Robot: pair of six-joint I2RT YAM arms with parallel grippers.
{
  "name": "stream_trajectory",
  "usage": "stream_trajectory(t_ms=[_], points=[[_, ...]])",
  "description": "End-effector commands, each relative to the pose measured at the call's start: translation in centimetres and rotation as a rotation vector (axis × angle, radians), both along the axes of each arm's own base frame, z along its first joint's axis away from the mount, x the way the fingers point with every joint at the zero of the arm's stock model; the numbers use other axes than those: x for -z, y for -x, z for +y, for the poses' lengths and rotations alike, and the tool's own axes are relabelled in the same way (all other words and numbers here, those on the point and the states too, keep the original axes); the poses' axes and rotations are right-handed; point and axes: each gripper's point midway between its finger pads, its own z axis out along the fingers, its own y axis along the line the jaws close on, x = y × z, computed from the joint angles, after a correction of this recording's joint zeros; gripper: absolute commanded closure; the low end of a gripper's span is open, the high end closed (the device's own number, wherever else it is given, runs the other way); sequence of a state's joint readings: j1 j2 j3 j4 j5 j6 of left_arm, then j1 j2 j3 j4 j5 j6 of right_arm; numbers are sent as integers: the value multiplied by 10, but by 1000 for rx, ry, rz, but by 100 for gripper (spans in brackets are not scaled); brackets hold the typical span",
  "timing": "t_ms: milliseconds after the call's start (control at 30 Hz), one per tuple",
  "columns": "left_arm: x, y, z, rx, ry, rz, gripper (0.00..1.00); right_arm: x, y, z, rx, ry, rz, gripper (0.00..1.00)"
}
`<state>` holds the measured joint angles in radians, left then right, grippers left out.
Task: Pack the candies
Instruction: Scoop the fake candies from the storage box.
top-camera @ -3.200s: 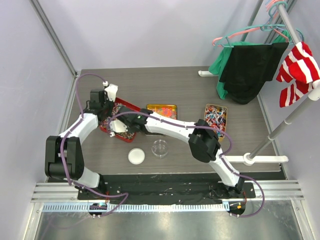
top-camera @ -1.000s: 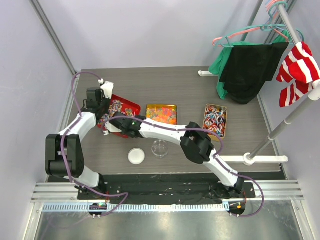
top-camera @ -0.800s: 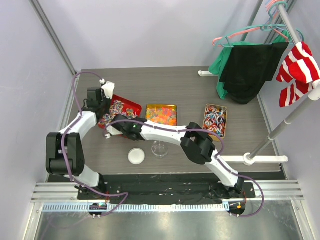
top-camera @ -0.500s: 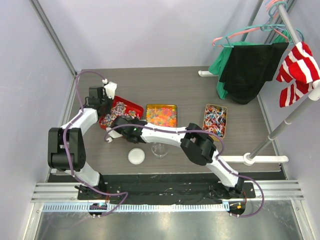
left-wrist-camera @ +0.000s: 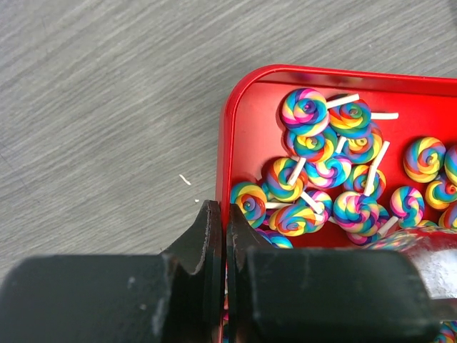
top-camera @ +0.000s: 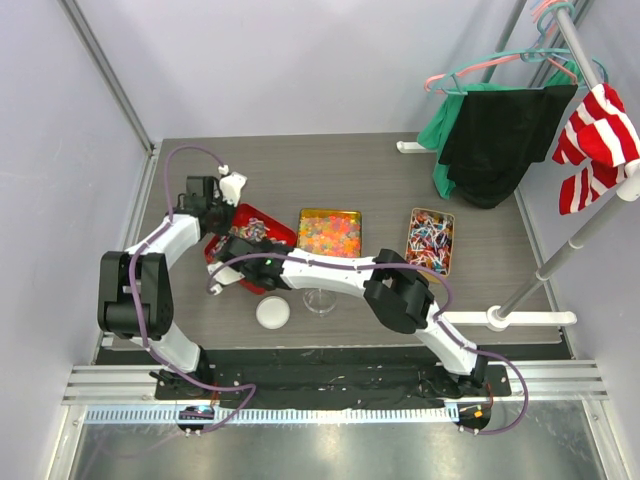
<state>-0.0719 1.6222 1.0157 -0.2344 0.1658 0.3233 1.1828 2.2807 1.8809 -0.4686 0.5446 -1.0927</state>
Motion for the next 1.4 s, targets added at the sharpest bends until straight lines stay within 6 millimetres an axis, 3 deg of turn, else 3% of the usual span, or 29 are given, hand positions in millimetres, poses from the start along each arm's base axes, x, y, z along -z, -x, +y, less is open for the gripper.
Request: stream_trajectory(t_ms=[0,167,267,367,467,567,667,800,867,933,1033,1100,1167,1367], points=[[-61,-25,-46,97,179,-163,100,-4,39,40,-126,-144,156,99],[-66,-20,-55,123,220,-164,100,12,50,47,-20,-294,349,99],[-65,-17,-59,131,246,-152,100,3,44,54,28,-393,418,99],[-64,-16,-60,133,252,-146,100,-3,26,48,59,-386,302,99],[-66,-15,-62,143,264,-148,100,4,17,44,57,-359,229,99],[-70,-12,-66,157,280,-149,100,12,34,46,42,-361,344,99],[-73,-14,-65,145,281,-148,100,3,39,56,81,-458,489,99],[-74,-14,-57,102,247,-140,100,-16,35,68,87,-514,475,99],[-74,-12,-56,108,239,-140,100,-28,40,71,102,-562,584,99],[-74,-8,-55,115,233,-145,100,-27,49,78,77,-567,655,99],[-73,-6,-55,114,239,-141,100,-19,46,78,69,-536,594,99],[-74,-5,-57,118,248,-137,100,-8,55,77,48,-499,601,99],[-75,-3,-58,127,254,-138,100,-4,76,78,4,-478,712,99],[-73,-1,-59,134,257,-132,100,6,107,73,-31,-435,923,99]])
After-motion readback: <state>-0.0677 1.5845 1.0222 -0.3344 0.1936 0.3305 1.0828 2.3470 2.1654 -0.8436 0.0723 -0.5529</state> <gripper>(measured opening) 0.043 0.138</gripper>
